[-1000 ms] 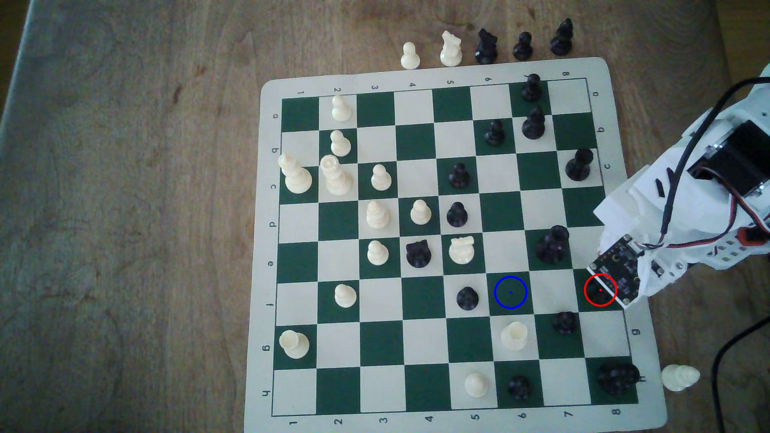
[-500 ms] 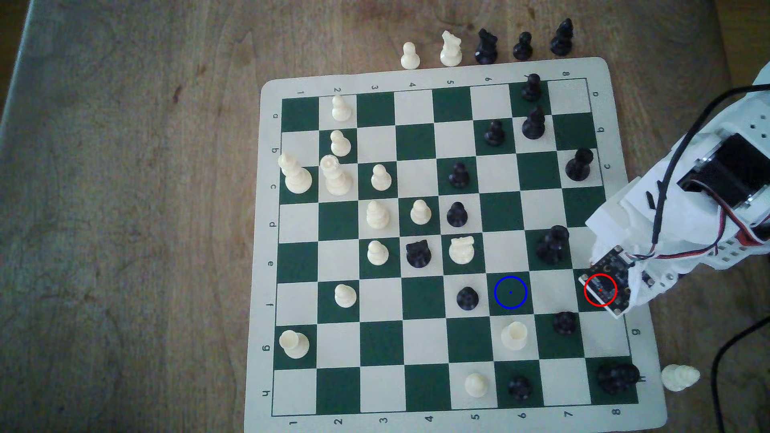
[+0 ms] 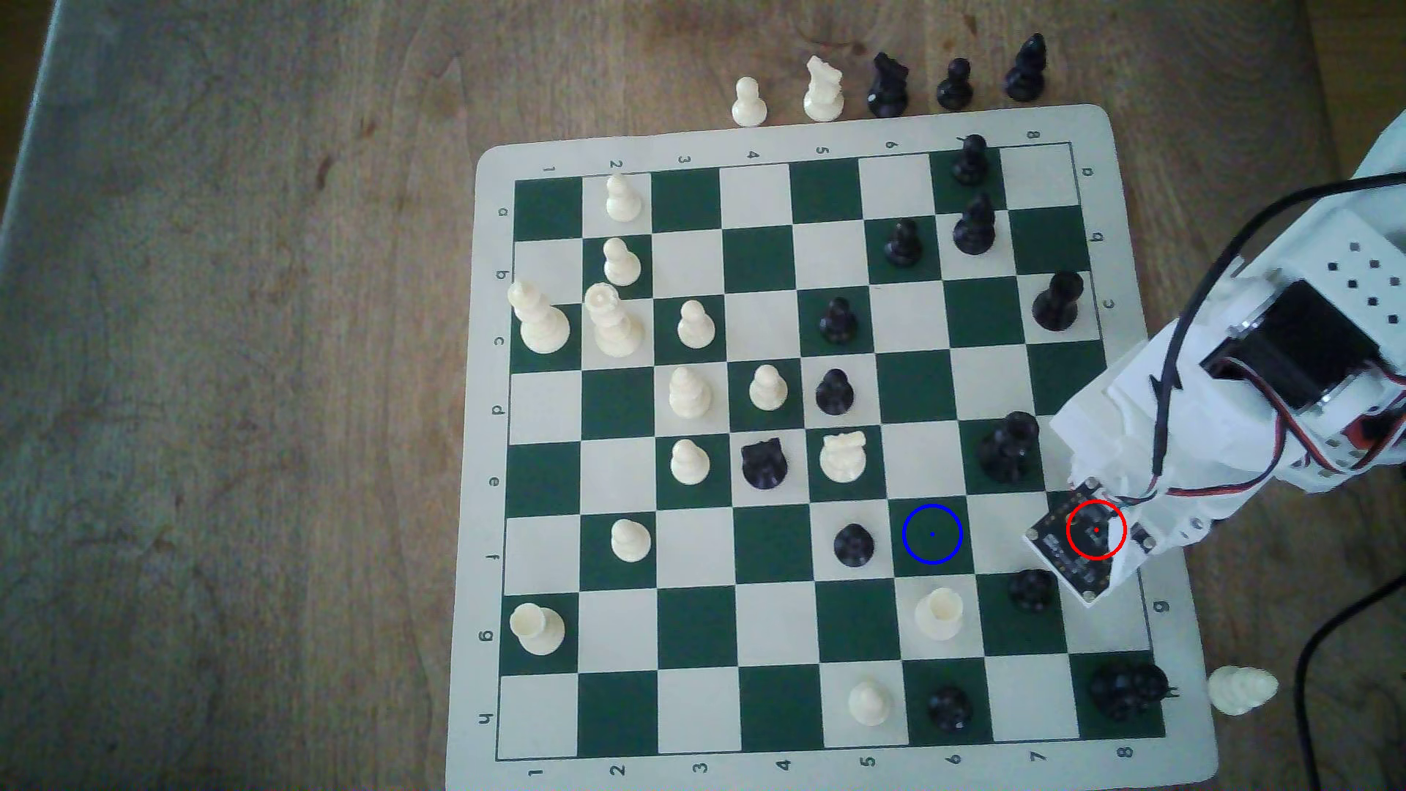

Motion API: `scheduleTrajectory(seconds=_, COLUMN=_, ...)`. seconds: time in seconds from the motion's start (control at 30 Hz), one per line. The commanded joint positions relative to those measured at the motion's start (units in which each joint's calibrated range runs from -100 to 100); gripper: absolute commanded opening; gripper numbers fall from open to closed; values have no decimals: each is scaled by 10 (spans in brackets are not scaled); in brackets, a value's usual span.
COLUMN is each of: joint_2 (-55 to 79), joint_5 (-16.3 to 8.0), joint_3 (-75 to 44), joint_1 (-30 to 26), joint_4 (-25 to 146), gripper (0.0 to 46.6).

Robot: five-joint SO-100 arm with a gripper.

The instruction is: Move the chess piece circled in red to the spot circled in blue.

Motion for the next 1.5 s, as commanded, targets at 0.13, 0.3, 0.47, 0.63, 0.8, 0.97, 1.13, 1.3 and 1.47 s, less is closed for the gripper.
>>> scheduleTrajectory(seconds=0.13, joint_2=9, joint_5=1, joint_3=-18, joint_1=-7, joint_4=-11, gripper=87)
scheduleTrajectory(seconds=0.3, joint_2=-5, joint_5=-2, joint_3=-20, joint_1=-16, joint_4=-11, gripper=38)
scheduleTrajectory(seconds=0.47, joint_2=-7, joint_5=-3, joint_3=-28, joint_1=-19, joint_4=1, gripper=33)
scheduleTrajectory(seconds=0.63, joint_2=-21, joint_5=-1, joint_3=-78, joint_1=-16, joint_4=63, gripper=32)
scheduleTrajectory(seconds=0.8, joint_2=12, joint_5=-2, joint_3=-178, joint_1=-15, joint_4=133, gripper=15)
scheduleTrajectory(seconds=0.97, joint_2=112, joint_5=-2, joint_3=-264, joint_1=0, joint_4=113, gripper=4)
scheduleTrajectory(seconds=1.13, joint_2=218, joint_5=7, joint_3=-341, joint_1=32, joint_4=90, gripper=3)
scheduleTrajectory(seconds=1.3, joint_2=299, joint_5=13, joint_3=-395, joint_1=76, joint_4=49, gripper=3)
scheduleTrajectory(seconds=1.47, joint_2=359, joint_5=22, joint_3=-406, joint_1=102, joint_4=-15, gripper=3)
